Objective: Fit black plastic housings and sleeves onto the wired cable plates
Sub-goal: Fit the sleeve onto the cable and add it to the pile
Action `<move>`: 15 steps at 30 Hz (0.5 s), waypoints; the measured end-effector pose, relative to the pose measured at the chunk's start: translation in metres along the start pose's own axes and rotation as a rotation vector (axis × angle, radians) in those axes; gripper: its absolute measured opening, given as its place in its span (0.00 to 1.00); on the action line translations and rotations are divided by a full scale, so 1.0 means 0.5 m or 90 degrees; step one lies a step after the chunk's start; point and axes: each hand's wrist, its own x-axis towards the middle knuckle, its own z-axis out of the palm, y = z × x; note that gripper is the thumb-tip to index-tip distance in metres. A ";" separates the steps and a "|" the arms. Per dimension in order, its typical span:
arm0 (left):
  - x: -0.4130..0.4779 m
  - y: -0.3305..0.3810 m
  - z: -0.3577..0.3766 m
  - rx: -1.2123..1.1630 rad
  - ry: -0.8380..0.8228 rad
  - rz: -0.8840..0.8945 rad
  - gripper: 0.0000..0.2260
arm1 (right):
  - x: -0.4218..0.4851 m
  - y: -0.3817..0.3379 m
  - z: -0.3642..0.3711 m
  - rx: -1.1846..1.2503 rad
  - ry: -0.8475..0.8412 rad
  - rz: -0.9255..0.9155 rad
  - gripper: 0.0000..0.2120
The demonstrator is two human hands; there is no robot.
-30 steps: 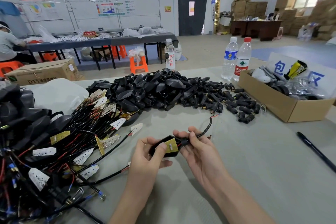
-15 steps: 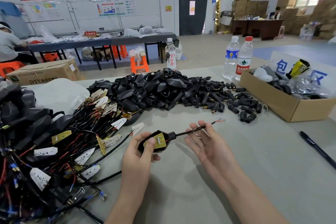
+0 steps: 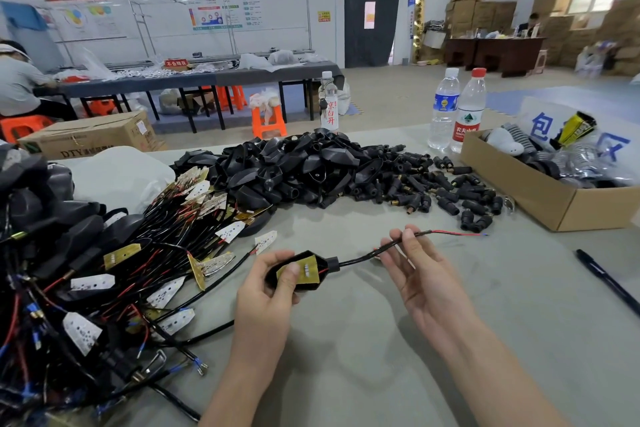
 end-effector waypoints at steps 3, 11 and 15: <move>-0.004 0.002 -0.002 -0.004 -0.013 0.001 0.05 | -0.003 0.001 0.001 0.000 0.013 -0.004 0.09; 0.001 -0.003 -0.004 -0.034 0.008 -0.014 0.05 | -0.026 0.030 0.017 -0.185 -0.077 0.006 0.19; 0.004 -0.004 -0.003 -0.063 -0.015 -0.045 0.06 | -0.027 0.036 0.015 -0.226 -0.055 -0.034 0.13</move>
